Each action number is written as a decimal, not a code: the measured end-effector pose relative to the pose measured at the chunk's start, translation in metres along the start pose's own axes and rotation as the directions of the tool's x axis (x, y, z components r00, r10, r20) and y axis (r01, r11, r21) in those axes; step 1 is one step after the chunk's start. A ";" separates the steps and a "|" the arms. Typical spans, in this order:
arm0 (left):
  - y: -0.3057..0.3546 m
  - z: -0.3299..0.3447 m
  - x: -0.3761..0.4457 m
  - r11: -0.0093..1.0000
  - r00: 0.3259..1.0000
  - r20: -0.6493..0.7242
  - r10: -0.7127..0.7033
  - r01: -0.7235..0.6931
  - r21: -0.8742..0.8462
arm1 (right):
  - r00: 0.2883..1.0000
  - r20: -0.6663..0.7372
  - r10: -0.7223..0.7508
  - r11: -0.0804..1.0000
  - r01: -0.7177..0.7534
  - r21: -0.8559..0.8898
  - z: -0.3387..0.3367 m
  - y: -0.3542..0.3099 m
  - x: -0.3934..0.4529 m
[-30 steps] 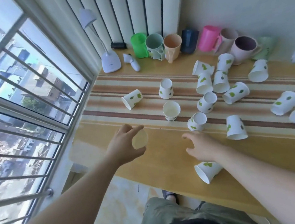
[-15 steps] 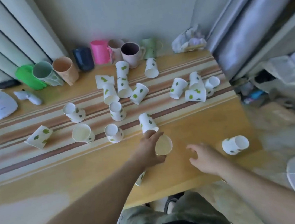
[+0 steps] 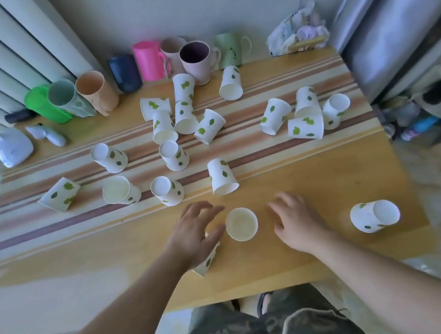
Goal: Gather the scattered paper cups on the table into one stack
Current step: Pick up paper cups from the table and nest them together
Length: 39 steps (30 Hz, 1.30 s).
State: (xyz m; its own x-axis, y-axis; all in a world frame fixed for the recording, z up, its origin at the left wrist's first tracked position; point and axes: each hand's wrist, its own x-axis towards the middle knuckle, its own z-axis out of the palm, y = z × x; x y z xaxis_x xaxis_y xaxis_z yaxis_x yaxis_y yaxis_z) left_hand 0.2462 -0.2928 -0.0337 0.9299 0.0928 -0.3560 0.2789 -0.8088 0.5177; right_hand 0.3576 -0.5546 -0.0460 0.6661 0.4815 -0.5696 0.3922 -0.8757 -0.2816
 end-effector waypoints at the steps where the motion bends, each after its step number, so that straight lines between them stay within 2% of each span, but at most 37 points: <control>1: -0.017 0.001 -0.002 1.000 0.998 -0.059 -0.003 0.002 -0.015 | 0.998 -0.055 -0.028 0.998 0.025 -0.051 0.005 0.005 0.014; 5: -0.083 0.023 0.007 1.000 0.972 -0.233 -0.003 0.005 0.010 | 0.964 -0.251 -0.087 0.988 0.050 -0.149 0.034 0.028 0.058; 11: -0.108 0.056 0.031 0.991 0.863 -0.491 0.117 -0.071 0.111 | 0.918 -0.370 -0.145 0.969 0.055 -0.243 0.064 0.041 0.073; 16: -0.118 0.070 0.035 0.970 0.818 -0.540 0.201 -0.090 0.224 | 0.901 -0.411 -0.138 0.979 0.060 -0.196 0.069 0.041 0.070; 19: -0.107 0.073 0.025 0.975 0.817 -0.560 0.139 -0.014 0.221 | 0.890 -0.435 -0.139 0.984 0.073 -0.164 0.072 0.042 0.067; 21: -0.096 0.069 0.015 0.992 0.829 -0.558 -0.030 0.092 0.083 | 0.887 -0.436 -0.151 0.981 0.079 -0.178 0.070 0.043 0.064; 23: -0.094 0.070 -0.007 0.966 0.844 -0.483 -0.234 0.148 -0.210 | 0.894 -0.425 -0.141 0.983 0.074 -0.171 0.072 0.038 0.053; 25: -0.092 0.074 -0.029 0.884 0.863 -0.427 -0.269 0.046 -0.466 | 0.901 -0.421 -0.107 0.989 0.054 -0.134 0.079 0.031 0.038; 27: -0.088 0.083 -0.053 0.837 0.875 -0.426 -0.231 -0.045 -0.546 | 0.900 -0.425 -0.096 0.991 0.046 -0.127 0.093 0.024 0.022; 31: -0.069 0.109 -0.089 0.865 0.905 -0.424 -0.049 -0.174 -0.471 | 0.870 -0.480 -0.115 0.992 0.079 -0.095 0.114 0.016 0.003; 34: -0.062 0.120 -0.077 0.955 0.885 -0.461 0.061 -0.186 -0.231 | 0.844 -0.525 -0.106 0.989 0.146 0.037 0.108 0.011 0.001; 36: -0.057 0.124 -0.066 0.982 0.864 -0.498 0.072 -0.148 -0.116 | 0.860 -0.496 -0.117 0.950 0.243 0.197 0.102 0.001 0.001; 39: -0.063 0.123 -0.053 0.983 0.848 -0.529 0.036 -0.126 -0.135 | 0.852 -0.511 -0.111 0.851 0.347 0.395 0.104 -0.024 0.020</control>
State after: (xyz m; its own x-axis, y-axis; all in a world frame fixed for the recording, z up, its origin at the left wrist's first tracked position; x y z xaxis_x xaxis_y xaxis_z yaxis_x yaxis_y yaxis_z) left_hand 0.1497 -0.3183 -0.1435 0.9252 0.3570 0.1285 0.1894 -0.7280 0.6588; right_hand 0.2952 -0.5276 -0.1307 0.8486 0.5256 -0.0599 0.3143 -0.5920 -0.7421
